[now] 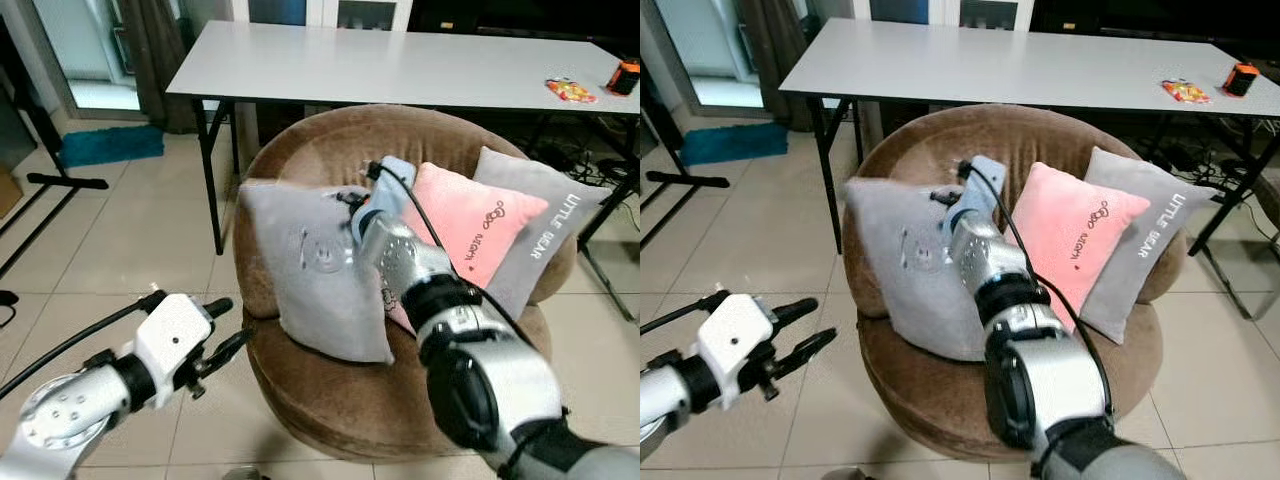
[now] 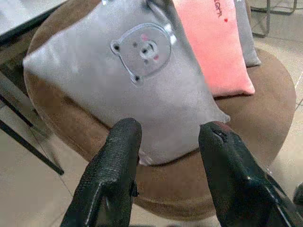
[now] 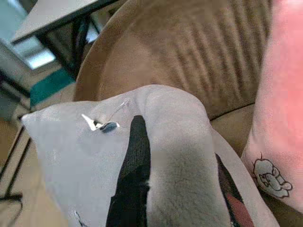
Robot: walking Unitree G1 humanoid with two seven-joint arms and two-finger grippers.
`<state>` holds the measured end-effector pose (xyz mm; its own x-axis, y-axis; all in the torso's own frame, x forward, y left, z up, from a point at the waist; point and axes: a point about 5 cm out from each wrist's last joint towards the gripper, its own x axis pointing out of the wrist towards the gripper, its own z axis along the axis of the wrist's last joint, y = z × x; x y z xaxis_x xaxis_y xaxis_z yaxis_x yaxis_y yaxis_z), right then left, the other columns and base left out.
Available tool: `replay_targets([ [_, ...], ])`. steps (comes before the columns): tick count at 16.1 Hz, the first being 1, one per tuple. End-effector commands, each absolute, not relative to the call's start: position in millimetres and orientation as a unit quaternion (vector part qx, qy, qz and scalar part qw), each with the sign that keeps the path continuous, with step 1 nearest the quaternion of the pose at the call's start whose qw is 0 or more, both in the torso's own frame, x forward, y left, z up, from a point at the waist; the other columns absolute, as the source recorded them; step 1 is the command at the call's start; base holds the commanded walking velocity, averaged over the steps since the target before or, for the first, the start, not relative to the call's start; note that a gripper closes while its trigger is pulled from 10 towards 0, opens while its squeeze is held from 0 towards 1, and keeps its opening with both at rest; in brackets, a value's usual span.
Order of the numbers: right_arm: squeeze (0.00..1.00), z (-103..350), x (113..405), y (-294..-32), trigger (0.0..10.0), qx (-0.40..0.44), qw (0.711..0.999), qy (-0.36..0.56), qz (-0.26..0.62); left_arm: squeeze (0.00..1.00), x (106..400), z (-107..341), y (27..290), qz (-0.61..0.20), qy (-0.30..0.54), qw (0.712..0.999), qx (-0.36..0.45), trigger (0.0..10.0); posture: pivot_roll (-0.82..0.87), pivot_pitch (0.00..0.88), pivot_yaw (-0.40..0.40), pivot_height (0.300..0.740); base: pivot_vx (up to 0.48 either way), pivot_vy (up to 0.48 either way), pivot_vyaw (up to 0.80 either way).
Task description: Move the pillow to the sofa from floor
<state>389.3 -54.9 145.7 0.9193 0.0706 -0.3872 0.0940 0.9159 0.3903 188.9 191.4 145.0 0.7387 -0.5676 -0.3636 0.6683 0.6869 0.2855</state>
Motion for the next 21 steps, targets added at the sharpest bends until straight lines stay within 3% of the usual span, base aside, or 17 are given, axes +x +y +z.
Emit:
replay_targets([
  [1,0.00,158,396,-63,10.0,0.222,0.958,0.177,-0.034,0.00,187,151,191,-0.346,0.120,0.908,0.205,10.0,0.19,0.000,-0.053,0.740,0.000,0.000,0.00],
  [3,0.00,158,401,-79,10.0,0.243,0.950,0.176,-0.093,0.00,183,153,192,-0.353,0.127,0.904,0.205,10.0,0.20,0.000,-0.045,0.740,0.000,0.000,0.00],
  [4,0.09,156,401,-84,10.0,0.251,0.946,0.179,-0.104,0.00,182,154,192,-0.356,0.129,0.903,0.204,10.0,0.20,0.000,-0.045,0.740,0.000,0.000,0.00],
  [5,1.00,153,401,-90,10.0,0.275,0.936,0.185,-0.120,0.00,182,154,192,-0.359,0.129,0.902,0.204,10.0,0.21,0.000,-0.045,0.740,0.000,0.000,0.00],
  [10,1.00,164,406,-136,10.0,0.258,0.932,0.152,-0.205,0.00,189,157,194,-0.354,0.126,0.905,0.200,10.0,0.21,0.000,-0.047,0.740,0.000,0.000,0.00],
  [11,0.92,168,408,-143,10.0,0.270,0.930,0.141,-0.203,0.00,191,157,195,-0.349,0.123,0.907,0.199,10.0,0.21,0.000,-0.046,0.740,0.000,0.000,0.00],
  [12,0.00,172,410,-146,10.0,0.276,0.932,0.132,-0.195,0.00,193,158,195,-0.347,0.122,0.908,0.199,10.0,0.20,0.000,-0.043,0.740,0.000,0.000,0.00],
  [16,0.00,186,415,-155,10.0,0.251,0.954,0.094,-0.131,0.00,208,154,190,-0.326,0.107,0.918,0.197,10.0,0.15,0.000,-0.003,0.740,0.000,0.000,0.00],
  [18,0.00,177,413,-161,10.0,0.210,0.963,0.105,-0.132,0.00,220,147,191,-0.284,0.108,0.927,0.218,10.0,0.13,0.000,0.003,0.740,0.000,0.000,0.00],
  [21,0.00,166,409,-162,10.0,0.162,0.982,0.080,-0.049,0.00,234,144,193,-0.201,0.089,0.956,0.196,10.0,0.09,0.000,0.004,0.740,0.000,0.000,0.00],
])
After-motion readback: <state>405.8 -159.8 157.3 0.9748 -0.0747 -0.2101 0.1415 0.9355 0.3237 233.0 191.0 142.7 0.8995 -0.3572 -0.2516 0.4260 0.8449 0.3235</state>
